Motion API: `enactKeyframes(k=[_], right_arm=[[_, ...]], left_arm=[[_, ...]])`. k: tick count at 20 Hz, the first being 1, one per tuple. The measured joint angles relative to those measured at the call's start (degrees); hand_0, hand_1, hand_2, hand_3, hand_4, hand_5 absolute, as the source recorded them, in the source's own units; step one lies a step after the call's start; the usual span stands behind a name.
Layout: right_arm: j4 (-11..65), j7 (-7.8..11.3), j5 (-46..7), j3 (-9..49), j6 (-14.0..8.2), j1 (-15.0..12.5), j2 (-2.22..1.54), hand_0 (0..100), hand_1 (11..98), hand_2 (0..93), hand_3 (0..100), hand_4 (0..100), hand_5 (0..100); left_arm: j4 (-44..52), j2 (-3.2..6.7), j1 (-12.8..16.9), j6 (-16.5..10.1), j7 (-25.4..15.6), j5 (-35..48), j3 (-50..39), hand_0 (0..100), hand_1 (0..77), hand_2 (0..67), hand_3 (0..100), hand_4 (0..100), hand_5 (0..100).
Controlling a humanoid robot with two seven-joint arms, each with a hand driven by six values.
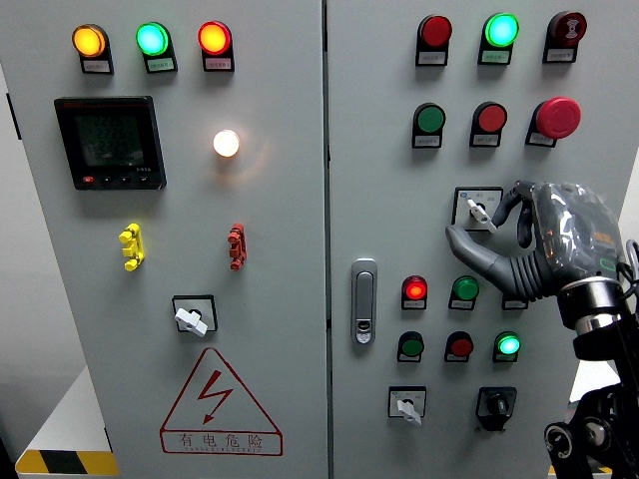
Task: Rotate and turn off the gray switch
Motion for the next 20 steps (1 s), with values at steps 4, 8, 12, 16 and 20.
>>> enactKeyframes(k=[4,8,12,16,20], right_arm=[[-0.23,0.00,-0.09,-0.04,0.03,0.19,0.00,0,32.4,69.7,97,100,100],[-0.36,-0.03,-0.12,-0.04,0.02,0.23,-0.01,10,31.8,70.6,97,100,100],[-0.50,-0.09,-0.21,-0.24,0.02,0.27,-0.03,19,31.6,71.4,97,100,100],[-0.59,-0.15,-0.34,-0.45,0.05,0.46,-0.07,27,31.9,71.4,97,100,100],[-0.77,-0.23,-0.50,-0.57,0.09,0.49,-0.01,33,32.9,71.5,97,100,100]], left_arm=[[0.00,0.00,0.00,0.00,0.00,0.00,0.00,89,0.0,13.3,19,8,11],[0.00,0.00,0.00,0.00,0.00,0.00,0.01,89,0.0,13.4,19,8,11],[0.00,0.01,0.00,0.00,0.00,0.00,0.01,89,0.0,13.4,19,8,11],[0.00,0.01,0.00,0.00,0.00,0.00,0.01,89,0.0,13.3,19,8,11],[0.00,-0.02,0.00,0.00,0.00,0.00,0.02,89,0.0,13.4,19,8,11]])
